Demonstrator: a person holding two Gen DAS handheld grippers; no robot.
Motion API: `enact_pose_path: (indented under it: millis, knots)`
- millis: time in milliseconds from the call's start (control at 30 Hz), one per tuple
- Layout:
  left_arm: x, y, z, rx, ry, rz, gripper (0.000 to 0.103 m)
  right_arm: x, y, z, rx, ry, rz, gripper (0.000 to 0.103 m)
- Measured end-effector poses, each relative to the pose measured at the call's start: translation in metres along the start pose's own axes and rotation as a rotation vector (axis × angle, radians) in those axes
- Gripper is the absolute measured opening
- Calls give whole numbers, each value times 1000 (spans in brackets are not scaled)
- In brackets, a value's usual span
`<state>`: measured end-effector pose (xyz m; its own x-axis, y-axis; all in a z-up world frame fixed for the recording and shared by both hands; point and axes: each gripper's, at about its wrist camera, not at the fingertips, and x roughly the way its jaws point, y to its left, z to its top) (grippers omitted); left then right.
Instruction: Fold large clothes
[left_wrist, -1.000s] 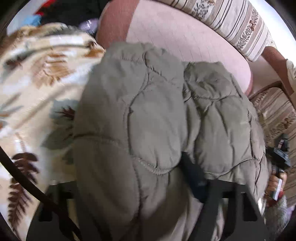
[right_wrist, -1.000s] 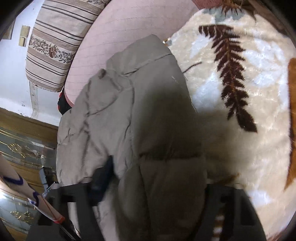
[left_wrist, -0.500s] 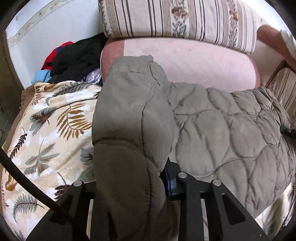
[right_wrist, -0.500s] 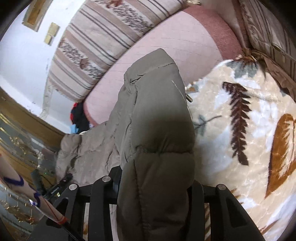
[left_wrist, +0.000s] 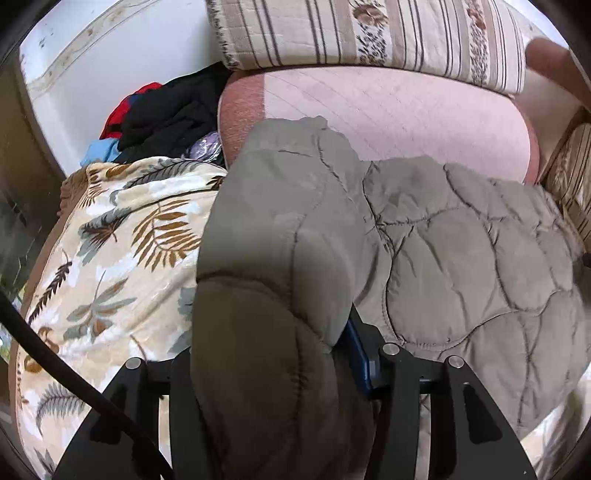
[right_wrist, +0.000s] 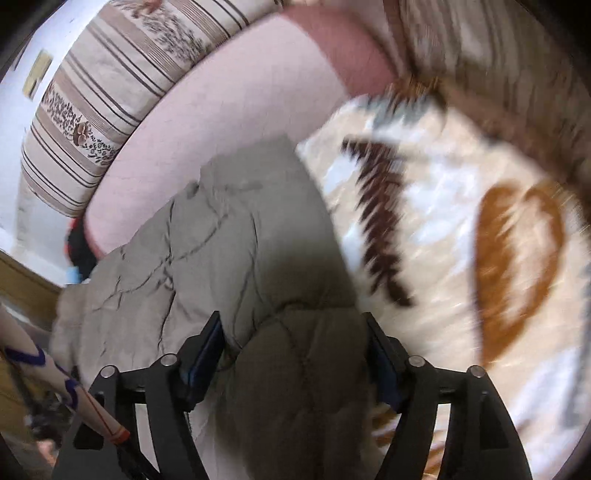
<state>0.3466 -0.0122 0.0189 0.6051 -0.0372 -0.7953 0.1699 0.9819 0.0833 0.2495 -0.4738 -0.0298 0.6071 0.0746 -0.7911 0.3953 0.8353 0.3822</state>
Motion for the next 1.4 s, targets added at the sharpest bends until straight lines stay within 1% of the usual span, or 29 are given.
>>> enact_pose_path:
  millis: [33, 133, 200, 300, 333, 400, 467, 533, 567, 667, 733, 800, 867, 1000, 1067, 1100, 1200, 1267, 1333, 1400]
  knots:
    - [-3, 2, 0, -7, -2, -3, 50, -13, 6, 2, -31, -35, -39, 80]
    - [-16, 4, -1, -12, -8, 1, 50, -40, 22, 4, -108, -95, -101, 80]
    - [-24, 5, -2, -10, -20, 10, 50, -51, 34, 5, -151, -122, -108, 80]
    - [-34, 8, -5, -5, -29, 35, 57, -58, 55, 2, -201, -133, -96, 82]
    - [-37, 11, -6, -5, -38, 55, 61, -56, 62, 1, -212, -127, -89, 82]
    - [-43, 18, -6, -9, -58, 84, 62, -52, 73, -4, -234, -114, -83, 82]
    - [-50, 31, -4, -42, -89, 111, 63, -43, 83, -12, -261, -101, -83, 82]
    - [-54, 41, 1, -82, -117, 112, 64, -32, 92, -16, -283, -94, -86, 82]
    - [-53, 42, 5, -94, -121, 103, 67, -25, 97, -17, -298, -89, -89, 82]
    - [-30, 31, 17, -67, -78, 59, 74, -4, 112, -18, -332, -75, -100, 82]
    - [-1, 23, 22, -57, -28, 53, 74, 12, 120, -17, -360, -72, -125, 82]
    - [32, 20, 23, -67, 21, 65, 74, 32, 122, -16, -380, -63, -172, 82]
    - [56, 18, 21, -68, 50, 76, 74, 43, 118, -13, -369, -61, -187, 83]
    - [81, 17, 22, -65, 43, 87, 77, 58, 101, -3, -325, -55, -167, 88]
    - [88, 20, 24, -78, 46, 81, 81, 67, 93, 0, -301, -41, -154, 90]
    - [90, 21, 24, -85, 50, 76, 81, 72, 89, 2, -282, -32, -141, 91]
    - [90, 27, 26, -110, 66, 62, 82, 76, 84, 2, -256, -28, -134, 92]
    - [78, 28, 25, -97, 52, 85, 81, 69, 88, 2, -265, -40, -164, 92]
    - [59, 28, 20, -67, 28, 113, 81, 48, 93, -3, -275, -83, -191, 92]
    - [35, 28, 11, -50, -10, 119, 81, 29, 94, -8, -271, -106, -182, 92]
